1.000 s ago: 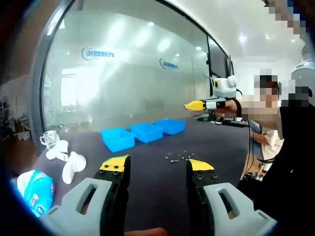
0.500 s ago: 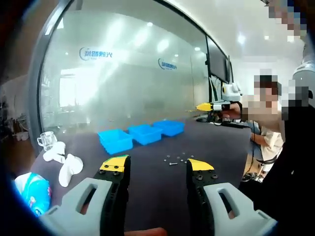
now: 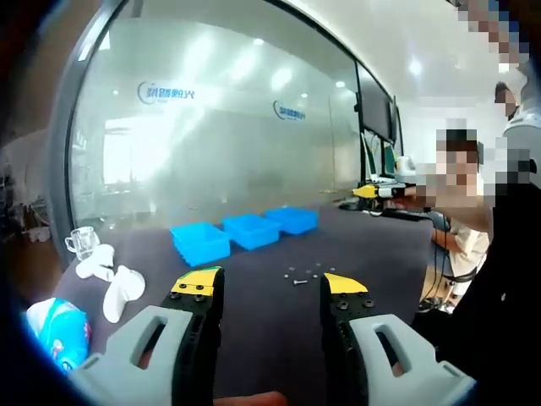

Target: Sort the screws, nuts, and washers into the corresponding bins

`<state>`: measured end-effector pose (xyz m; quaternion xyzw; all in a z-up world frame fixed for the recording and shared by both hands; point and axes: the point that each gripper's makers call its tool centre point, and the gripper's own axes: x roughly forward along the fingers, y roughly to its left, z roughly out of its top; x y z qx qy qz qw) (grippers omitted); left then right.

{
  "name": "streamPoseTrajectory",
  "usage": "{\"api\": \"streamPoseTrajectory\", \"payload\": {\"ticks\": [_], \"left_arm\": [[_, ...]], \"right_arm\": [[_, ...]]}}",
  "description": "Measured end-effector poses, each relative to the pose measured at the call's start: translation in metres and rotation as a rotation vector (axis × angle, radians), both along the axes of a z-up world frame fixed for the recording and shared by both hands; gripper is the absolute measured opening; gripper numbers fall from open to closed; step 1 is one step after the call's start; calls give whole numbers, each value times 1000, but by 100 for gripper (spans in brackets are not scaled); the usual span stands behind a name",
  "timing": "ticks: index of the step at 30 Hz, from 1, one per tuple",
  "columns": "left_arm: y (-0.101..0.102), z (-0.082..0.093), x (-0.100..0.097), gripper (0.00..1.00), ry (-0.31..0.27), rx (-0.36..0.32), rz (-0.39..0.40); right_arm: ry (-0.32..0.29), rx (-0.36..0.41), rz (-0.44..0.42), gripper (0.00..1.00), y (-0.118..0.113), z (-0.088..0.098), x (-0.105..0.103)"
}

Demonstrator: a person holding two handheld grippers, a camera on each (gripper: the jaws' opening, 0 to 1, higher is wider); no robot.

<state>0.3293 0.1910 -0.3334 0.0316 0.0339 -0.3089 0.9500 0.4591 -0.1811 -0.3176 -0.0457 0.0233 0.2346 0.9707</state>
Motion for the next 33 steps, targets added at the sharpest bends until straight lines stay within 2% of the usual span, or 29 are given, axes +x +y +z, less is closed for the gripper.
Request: {"api": "streamPoseTrajectory", "payload": {"ticks": [3,8,13,18,20,21,33], "left_arm": [[-1,0,0,45,2,1,-1],[0,1,1,45,0,1,2],[2,1,0,45,2,6,8],[3,1,-1,45,5,8,13],[4,1,-1,45,5,9,15],[5,1,-1,45,5,10,17],[8,6,-2,45,1,27,25]], "right_arm": [[-3,-3,-12,0,1,1,17],[-19,3,-49,0,0,6,57],[-9,3,-97,0,-7,2,99],[24,-18,-132,0,-11,-7,130],[32,-8,-136,0,-11,-9,140],[58,17,-140,0,-10,-11,143],[66,-14,-165,0,-5,-12,176]]}}
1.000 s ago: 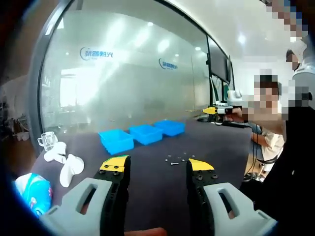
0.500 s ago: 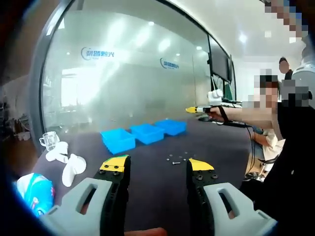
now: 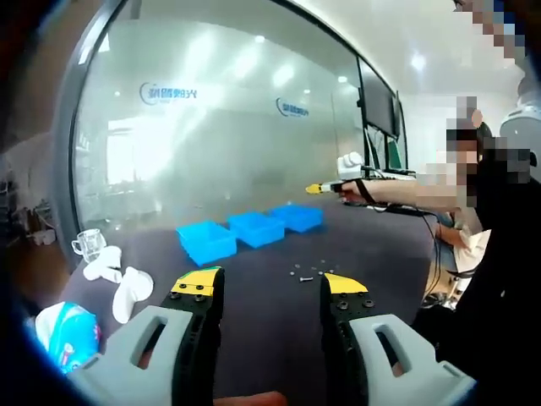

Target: Sort the screws, nuts, and washers into the corresponding bins

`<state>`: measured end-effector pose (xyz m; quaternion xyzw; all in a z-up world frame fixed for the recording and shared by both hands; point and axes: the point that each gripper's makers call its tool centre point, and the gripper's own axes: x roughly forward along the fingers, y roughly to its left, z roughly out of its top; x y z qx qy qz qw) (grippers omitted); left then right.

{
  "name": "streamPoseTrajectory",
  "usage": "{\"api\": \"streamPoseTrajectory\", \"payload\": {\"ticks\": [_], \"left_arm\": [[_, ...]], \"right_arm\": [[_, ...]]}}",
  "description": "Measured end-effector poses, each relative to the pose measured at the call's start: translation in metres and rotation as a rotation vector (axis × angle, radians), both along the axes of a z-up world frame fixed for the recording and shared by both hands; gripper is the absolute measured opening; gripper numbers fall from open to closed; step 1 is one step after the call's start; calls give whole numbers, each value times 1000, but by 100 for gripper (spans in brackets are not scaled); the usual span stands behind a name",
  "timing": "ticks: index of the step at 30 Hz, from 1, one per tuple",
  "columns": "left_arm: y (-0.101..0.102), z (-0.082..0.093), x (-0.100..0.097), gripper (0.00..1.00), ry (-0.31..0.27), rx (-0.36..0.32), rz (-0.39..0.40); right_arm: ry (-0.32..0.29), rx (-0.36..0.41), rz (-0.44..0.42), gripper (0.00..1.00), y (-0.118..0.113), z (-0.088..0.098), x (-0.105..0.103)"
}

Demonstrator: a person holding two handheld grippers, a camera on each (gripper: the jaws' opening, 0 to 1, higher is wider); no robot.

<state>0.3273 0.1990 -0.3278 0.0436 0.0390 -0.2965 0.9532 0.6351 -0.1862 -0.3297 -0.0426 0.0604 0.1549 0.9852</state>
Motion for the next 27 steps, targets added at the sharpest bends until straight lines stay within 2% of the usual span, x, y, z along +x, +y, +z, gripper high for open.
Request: {"api": "streamPoseTrajectory", "payload": {"ticks": [11,18,27], "left_arm": [[3,3,-2,45,-6,1,8],[3,1,-2,45,-3,1,8],[5,3,-2,45,-12,-2,20]], "right_arm": [[17,-2,-6,0,-2,-5,5],[-11,-19,-6,13,-5,3,5],[-23,-1,8,20,-6,9,-2]]}}
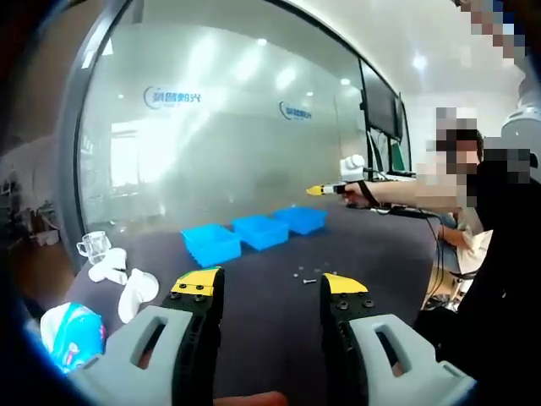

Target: Sort the screws, nuts, and washers into the corresponding bins

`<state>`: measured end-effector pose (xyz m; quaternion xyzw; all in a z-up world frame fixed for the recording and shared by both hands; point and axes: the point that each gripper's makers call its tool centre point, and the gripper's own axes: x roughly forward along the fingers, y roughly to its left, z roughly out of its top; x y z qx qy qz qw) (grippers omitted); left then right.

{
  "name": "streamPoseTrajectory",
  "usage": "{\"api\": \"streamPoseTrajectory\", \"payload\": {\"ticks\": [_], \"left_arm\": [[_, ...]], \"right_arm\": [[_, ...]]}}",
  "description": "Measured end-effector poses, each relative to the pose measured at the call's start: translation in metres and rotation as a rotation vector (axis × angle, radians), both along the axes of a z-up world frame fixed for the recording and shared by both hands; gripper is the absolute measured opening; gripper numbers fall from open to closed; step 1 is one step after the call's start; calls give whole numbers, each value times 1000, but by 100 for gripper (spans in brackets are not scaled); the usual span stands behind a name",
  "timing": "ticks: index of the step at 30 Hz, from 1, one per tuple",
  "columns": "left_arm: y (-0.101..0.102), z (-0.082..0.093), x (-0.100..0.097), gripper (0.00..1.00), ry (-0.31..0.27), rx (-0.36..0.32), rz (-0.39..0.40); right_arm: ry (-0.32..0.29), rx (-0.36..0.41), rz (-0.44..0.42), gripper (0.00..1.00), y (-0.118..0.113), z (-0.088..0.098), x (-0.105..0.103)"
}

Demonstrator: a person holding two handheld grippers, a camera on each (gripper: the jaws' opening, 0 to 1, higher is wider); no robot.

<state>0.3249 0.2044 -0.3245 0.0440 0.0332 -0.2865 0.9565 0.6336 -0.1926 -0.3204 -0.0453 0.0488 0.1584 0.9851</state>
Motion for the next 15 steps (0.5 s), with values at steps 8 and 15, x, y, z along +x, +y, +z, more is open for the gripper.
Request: {"api": "streamPoseTrajectory", "payload": {"ticks": [8,15], "left_arm": [[-2,-2,0,45,1,-2,-6],[-3,-3,1,45,3,-5,-11]], "right_arm": [[-24,-5,62,20,16,1,-30],[-49,27,141,20,39,2,-76]]}}
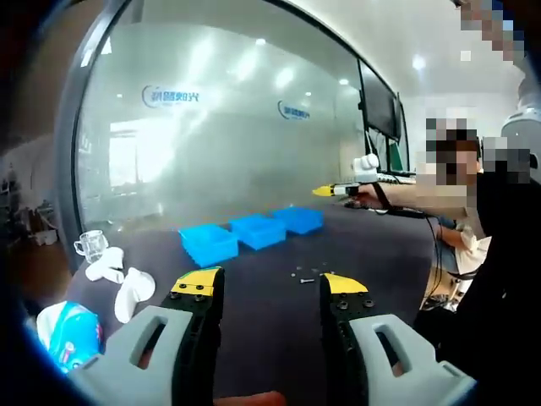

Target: Sort the screws, nuts, and washers into the corresponding bins

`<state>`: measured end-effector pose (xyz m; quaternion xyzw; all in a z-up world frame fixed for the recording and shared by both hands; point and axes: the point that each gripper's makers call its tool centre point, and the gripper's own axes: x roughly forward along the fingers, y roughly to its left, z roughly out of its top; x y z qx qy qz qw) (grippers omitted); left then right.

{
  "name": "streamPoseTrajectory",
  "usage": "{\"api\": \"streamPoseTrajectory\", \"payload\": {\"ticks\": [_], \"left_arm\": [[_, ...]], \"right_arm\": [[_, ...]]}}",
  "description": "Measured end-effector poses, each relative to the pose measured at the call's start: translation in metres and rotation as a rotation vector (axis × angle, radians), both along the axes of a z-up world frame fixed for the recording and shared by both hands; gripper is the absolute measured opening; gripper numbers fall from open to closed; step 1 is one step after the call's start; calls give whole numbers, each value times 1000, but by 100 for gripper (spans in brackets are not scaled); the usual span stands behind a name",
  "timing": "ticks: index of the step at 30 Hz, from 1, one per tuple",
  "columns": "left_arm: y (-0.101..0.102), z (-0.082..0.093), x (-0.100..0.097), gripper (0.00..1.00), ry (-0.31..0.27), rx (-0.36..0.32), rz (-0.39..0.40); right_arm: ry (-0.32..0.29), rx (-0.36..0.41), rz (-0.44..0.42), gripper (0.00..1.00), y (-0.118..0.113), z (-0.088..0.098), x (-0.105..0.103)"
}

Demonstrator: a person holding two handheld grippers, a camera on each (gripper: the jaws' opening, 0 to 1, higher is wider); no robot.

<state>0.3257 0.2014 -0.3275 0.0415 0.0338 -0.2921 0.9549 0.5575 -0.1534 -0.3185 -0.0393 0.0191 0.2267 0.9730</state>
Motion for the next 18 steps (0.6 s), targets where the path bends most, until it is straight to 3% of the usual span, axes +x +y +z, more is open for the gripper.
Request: {"api": "streamPoseTrajectory", "payload": {"ticks": [6,9,18], "left_arm": [[-1,-1,0,45,1,-4,-2],[-2,-2,1,45,2,-3,-4],[-9,-4,1,45,6,-3,-19]], "right_arm": [[-34,10,93,20,27,3,-51],[-30,55,147,20,42,5,-79],[-70,80,230,20,65,16,-141]]}}
